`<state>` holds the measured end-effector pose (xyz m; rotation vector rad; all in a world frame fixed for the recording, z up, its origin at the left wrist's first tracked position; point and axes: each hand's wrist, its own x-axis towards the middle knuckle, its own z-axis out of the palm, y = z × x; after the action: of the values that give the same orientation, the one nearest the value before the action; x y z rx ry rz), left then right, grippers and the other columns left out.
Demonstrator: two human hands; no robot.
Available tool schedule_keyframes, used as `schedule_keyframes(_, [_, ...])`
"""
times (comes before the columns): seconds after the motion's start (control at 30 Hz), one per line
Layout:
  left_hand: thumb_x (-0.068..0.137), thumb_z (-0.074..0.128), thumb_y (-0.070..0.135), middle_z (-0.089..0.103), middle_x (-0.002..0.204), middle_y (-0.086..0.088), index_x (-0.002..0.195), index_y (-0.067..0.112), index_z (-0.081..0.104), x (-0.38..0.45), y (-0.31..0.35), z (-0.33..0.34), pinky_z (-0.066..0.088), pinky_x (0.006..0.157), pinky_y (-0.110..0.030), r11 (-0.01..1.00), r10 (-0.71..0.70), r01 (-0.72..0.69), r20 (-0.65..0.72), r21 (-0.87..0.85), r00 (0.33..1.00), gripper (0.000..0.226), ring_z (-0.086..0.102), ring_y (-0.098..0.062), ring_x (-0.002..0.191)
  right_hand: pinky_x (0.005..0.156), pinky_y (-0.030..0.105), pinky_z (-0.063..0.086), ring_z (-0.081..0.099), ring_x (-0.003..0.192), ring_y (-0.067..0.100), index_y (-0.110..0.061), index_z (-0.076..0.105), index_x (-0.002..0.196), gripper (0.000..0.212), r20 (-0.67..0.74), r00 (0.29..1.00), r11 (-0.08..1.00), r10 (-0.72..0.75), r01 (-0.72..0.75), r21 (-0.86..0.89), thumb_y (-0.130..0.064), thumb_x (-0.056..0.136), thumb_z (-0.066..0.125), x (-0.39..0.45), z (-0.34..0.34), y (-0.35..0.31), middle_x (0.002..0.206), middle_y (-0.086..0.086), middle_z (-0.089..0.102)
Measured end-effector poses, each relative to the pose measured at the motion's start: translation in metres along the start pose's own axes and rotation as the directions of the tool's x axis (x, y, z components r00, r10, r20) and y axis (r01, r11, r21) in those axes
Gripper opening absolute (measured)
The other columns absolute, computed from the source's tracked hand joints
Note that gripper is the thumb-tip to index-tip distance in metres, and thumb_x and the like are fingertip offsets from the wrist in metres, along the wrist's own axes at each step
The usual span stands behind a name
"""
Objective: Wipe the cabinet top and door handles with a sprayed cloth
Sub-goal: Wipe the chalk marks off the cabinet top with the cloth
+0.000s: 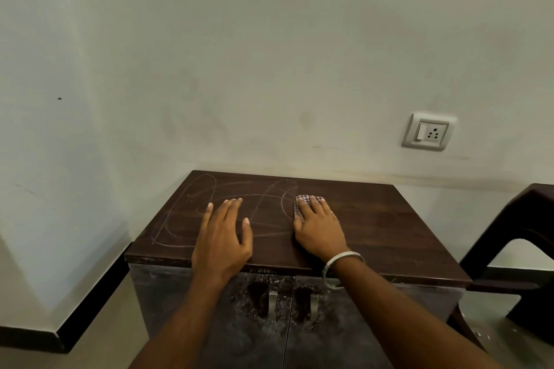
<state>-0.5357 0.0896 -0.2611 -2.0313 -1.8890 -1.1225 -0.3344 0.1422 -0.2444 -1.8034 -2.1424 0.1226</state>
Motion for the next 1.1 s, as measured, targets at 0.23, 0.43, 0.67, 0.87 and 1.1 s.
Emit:
schedule_keyframes(0.23, [0.093, 0.031, 0.041, 0.05, 0.141, -0.005, 0.14, 0.012, 0.044, 0.0, 0.0, 0.0, 0.013, 0.121, -0.037, 1.0, 0.0, 0.0, 0.007, 0.002, 1.0, 0.057, 0.039, -0.016, 0.136, 0.123, 0.041, 0.01, 0.009, 0.151, 0.023, -0.02, 0.02, 0.155, 0.057, 0.006, 0.99, 0.988, 0.139, -0.139, -0.074, -0.038, 0.101, 0.027, -0.004, -0.019, 0.054, 0.162, 0.007, 0.015])
schedule_keyframes(0.43, [0.092, 0.028, 0.042, 0.05, 0.142, -0.005, 0.14, 0.013, 0.044, 0.0, 0.0, 0.002, 0.013, 0.121, -0.038, 1.0, 0.008, -0.008, 0.028, 0.028, 1.0, 0.058, 0.039, -0.015, 0.135, 0.122, 0.043, 0.013, 0.008, 0.15, 0.025, -0.022, 0.024, 0.153, 0.056, -0.018, 0.995, 0.995, 0.098, -0.098, -0.027, -0.037, 0.1, 0.031, -0.016, -0.014, 0.019, 0.162, 0.005, 0.017])
schedule_keyframes(0.67, [0.092, 0.031, 0.041, 0.048, 0.143, -0.006, 0.14, 0.012, 0.044, 0.001, -0.001, -0.003, 0.011, 0.121, -0.036, 0.999, -0.026, 0.027, 0.024, -0.021, 0.999, 0.058, 0.037, -0.015, 0.137, 0.123, 0.04, 0.011, 0.008, 0.151, 0.022, -0.022, 0.023, 0.154, 0.056, -0.003, 1.0, 1.0, 0.008, -0.008, 0.007, -0.037, 0.101, 0.03, -0.024, -0.006, -0.004, 0.162, 0.004, 0.016])
schedule_keyframes(0.87, [0.091, 0.031, 0.042, 0.048, 0.143, -0.009, 0.141, 0.011, 0.043, 0.002, -0.021, -0.012, 0.01, 0.121, -0.038, 0.998, -0.061, 0.061, 0.017, -0.005, 0.998, 0.059, 0.038, -0.019, 0.137, 0.123, 0.04, 0.011, 0.009, 0.151, 0.022, -0.022, 0.022, 0.154, 0.056, -0.014, 0.993, 0.992, 0.118, -0.119, -0.04, -0.038, 0.1, 0.03, -0.028, -0.02, 0.036, 0.162, 0.004, 0.016])
schedule_keyframes(1.1, [0.091, 0.03, 0.042, 0.049, 0.143, -0.01, 0.14, 0.011, 0.044, 0.002, -0.03, -0.014, 0.013, 0.121, -0.04, 0.998, -0.065, 0.064, 0.033, 0.029, 0.997, 0.06, 0.038, -0.02, 0.137, 0.122, 0.041, 0.015, 0.012, 0.15, 0.025, -0.022, 0.026, 0.153, 0.056, -0.077, 0.988, 0.991, 0.135, -0.136, -0.009, -0.036, 0.099, 0.033, -0.041, -0.014, 0.011, 0.161, 0.004, 0.021])
